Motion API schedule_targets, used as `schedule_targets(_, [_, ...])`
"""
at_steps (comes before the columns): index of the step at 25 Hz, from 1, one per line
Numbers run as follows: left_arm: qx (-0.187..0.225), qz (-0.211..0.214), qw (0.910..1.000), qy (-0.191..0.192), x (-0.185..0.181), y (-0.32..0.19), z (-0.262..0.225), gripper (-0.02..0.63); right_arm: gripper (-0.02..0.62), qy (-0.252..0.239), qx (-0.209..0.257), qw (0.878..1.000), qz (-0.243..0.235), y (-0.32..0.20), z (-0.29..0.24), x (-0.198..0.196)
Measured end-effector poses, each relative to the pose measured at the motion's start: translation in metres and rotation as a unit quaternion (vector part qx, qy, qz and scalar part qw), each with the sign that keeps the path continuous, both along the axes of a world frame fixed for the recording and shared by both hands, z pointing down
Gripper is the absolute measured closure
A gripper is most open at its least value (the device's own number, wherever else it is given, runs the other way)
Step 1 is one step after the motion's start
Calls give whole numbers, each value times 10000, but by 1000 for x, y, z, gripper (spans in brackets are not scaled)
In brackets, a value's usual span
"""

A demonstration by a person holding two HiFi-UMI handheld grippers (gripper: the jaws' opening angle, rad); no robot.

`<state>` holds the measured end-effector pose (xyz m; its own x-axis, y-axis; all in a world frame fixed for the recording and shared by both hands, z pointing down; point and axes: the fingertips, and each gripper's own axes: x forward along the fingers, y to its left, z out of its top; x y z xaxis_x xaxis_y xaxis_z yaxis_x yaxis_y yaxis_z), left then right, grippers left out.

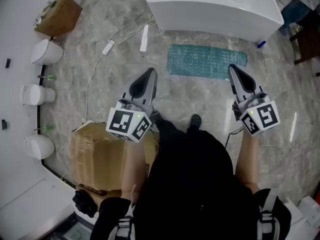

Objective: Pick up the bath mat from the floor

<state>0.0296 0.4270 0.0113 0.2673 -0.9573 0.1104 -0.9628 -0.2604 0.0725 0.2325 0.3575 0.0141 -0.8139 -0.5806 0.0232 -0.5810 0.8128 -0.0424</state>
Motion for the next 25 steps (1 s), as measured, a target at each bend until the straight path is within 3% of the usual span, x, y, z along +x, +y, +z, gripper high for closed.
schedule_targets(10, [-32, 68, 10000, -49, 22, 5, 2, 597, 583, -16, -24, 10000, 59, 11, 5, 21])
schedule_targets(17, [-159, -18, 9998, -80, 41, 3, 9, 597, 582, -149, -313, 9994, -34, 13, 18, 40])
schedule_targets(25, [-284, -78, 9995, -132, 30, -3, 17, 597, 581, -240, -424, 9985, 260, 3, 27, 45])
